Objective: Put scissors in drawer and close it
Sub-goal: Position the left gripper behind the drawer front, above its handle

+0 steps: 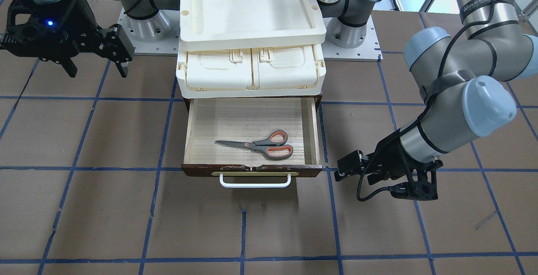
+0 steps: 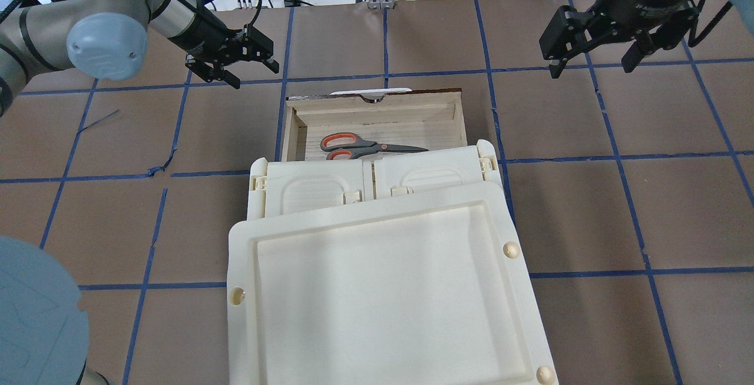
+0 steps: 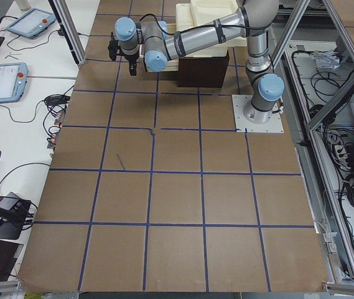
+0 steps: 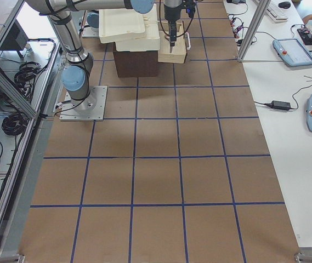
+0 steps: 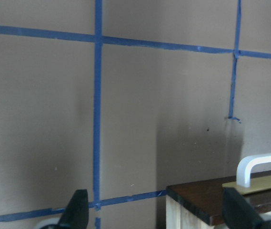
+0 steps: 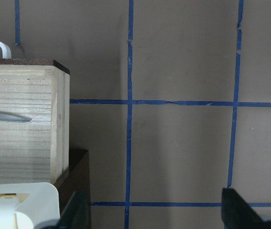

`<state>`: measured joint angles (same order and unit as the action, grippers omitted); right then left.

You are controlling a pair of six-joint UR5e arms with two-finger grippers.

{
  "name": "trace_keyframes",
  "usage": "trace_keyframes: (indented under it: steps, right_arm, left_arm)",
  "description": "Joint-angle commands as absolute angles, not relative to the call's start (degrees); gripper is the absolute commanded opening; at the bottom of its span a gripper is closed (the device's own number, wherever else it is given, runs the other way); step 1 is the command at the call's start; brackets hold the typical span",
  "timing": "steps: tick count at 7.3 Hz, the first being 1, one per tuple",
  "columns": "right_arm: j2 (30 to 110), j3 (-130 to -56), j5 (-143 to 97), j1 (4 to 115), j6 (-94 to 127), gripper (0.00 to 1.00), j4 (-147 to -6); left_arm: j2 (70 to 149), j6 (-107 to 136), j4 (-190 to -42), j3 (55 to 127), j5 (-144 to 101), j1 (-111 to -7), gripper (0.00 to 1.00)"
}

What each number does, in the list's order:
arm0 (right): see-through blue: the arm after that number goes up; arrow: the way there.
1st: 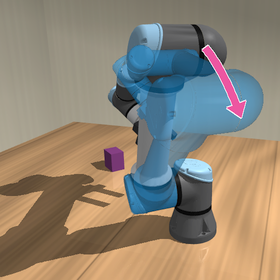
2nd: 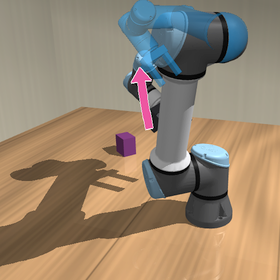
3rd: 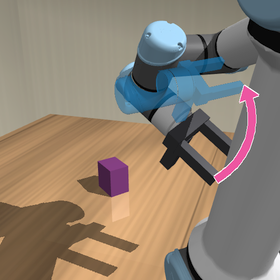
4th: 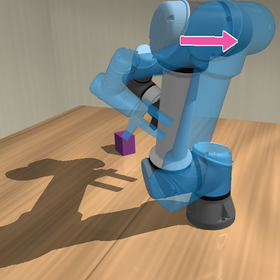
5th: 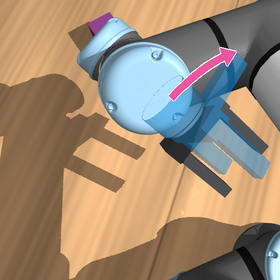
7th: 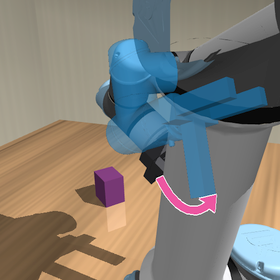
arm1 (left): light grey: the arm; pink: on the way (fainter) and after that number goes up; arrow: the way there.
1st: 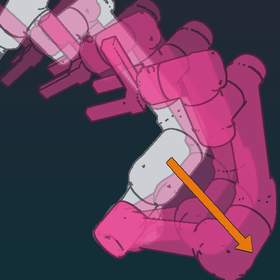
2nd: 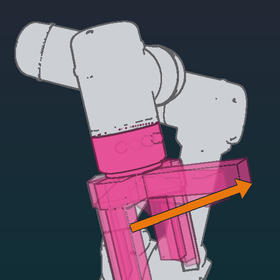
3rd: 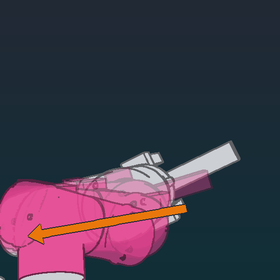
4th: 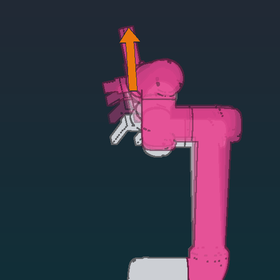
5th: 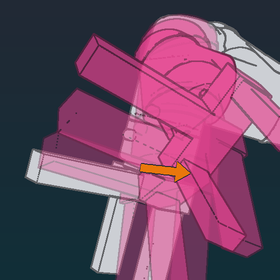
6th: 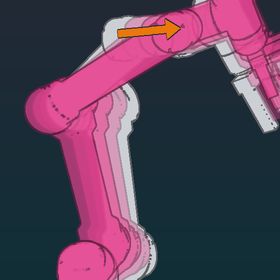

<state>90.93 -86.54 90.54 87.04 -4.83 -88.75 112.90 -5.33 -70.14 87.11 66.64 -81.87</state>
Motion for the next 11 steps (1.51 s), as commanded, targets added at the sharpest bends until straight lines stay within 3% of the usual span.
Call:
trace_keyframes:
  steps: [1,11]
  right_arm:
    - [90.97,-86.66,90.09,87.19,-4.83,1.0,-88.77]
    - [91.32,-86.57,89.74,87.8,-4.66,1.0,-88.15]
  left_arm:
    - [115.21,-5.19,-66.99,87.19,66.09,-81.91,1.0]
    - [113.73,-1.68,-67.49,92.99,66.0,-84.2,1.0]
